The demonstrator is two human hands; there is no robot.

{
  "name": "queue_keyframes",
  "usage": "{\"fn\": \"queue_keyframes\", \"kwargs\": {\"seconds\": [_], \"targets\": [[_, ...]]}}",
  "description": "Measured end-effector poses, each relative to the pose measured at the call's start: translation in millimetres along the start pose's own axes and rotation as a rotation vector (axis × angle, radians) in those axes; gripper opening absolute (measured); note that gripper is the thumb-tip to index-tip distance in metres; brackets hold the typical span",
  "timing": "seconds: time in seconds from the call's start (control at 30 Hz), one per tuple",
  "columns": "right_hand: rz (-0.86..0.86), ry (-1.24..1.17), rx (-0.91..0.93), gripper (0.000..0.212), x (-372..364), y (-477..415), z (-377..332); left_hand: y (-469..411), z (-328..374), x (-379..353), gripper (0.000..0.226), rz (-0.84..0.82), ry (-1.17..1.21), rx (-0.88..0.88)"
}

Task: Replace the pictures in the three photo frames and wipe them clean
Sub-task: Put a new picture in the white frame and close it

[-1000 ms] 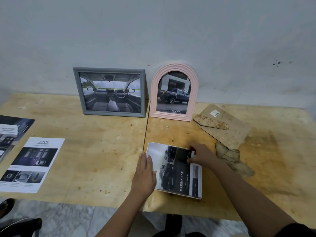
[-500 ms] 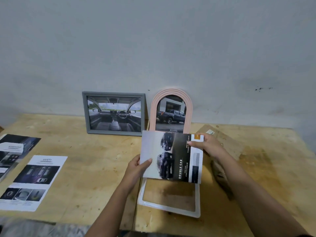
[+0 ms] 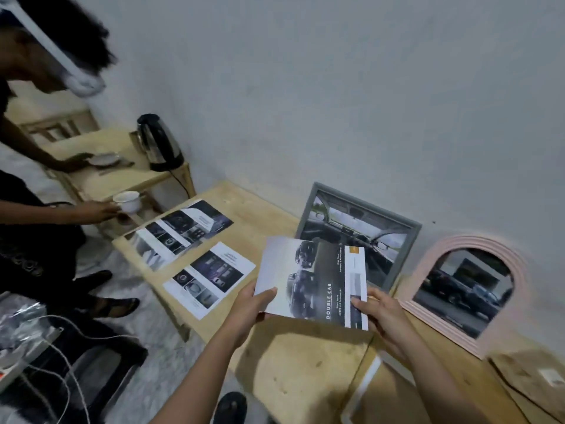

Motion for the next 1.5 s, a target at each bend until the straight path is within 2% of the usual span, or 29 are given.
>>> {"fn": "queue_keyframes", "kwargs": {"seconds": [0.27,0.43,0.5,0.63,0.7,0.77,0.93,0.97,1.0,1.13,1.23,1.33,1.43,1.5], "targets": [[-0.114,0.224,0.113,0.018,-169.8,-52.1,-29.2,-92.4,-7.7,144.2,0.021,0.164,0.020,0.075],[-0.138,0.210,0.037,0.020,-303.6,-103.3,-33.8,-179.8,-0.2,240.2,0.014,0.228,0.009,0.118],[-0.161,0.216,-0.014,0.023,-349.1,-115.6,-32.0,-209.1,0.9,274.8,0.020,0.239,-0.005,0.136],[-0.252,0.225,-0.077,0.045,-426.8,-132.6,-34.2,-266.9,10.0,335.1,0.031,0.300,0.187,0.189],[-0.256,0.173,-0.098,0.035,-453.6,-135.0,-35.3,-290.4,16.8,349.0,0.038,0.294,0.339,0.222],[-0.214,0.117,-0.133,0.033,-474.9,-137.6,-27.0,-308.5,18.8,347.6,0.036,0.241,0.389,0.249],[-0.155,0.067,-0.301,0.089,-517.8,-132.8,26.3,-328.8,12.4,328.1,0.035,0.254,0.379,0.256],[-0.143,0.046,-0.318,0.095,-522.2,-133.2,29.3,-334.8,11.0,330.1,0.033,0.269,0.333,0.244],[-0.129,0.023,-0.315,0.093,-522.4,-135.9,28.3,-341.1,10.0,333.3,0.031,0.284,0.270,0.235],[-0.139,0.020,-0.310,0.056,-507.4,-160.1,13.7,-366.5,21.0,347.1,0.031,0.241,-0.023,0.175],[-0.324,0.127,-0.389,0.060,-514.0,-156.3,15.8,-385.2,38.8,344.4,0.037,0.130,-0.203,0.034],[-0.457,0.346,-0.357,0.054,-526.3,-139.7,26.1,-397.6,50.4,337.8,0.052,0.167,-0.328,-0.111],[-0.397,0.530,-0.287,0.018,-531.9,-136.1,33.5,-403.8,55.3,329.2,0.054,0.263,-0.420,-0.198],[-0.352,0.576,-0.285,0.005,-537.3,-135.1,39.7,-408.0,49.6,324.1,0.056,0.287,-0.478,-0.232]]}}
Point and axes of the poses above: each hand's wrist, its own y-axis away from the middle knuckle, its own x-axis out of the back of the hand, z = x × y, the point moved 9 cm from there along -y, towards the middle knuckle, and after that the axes turned 15 degrees about z, right-handed, at the moved point
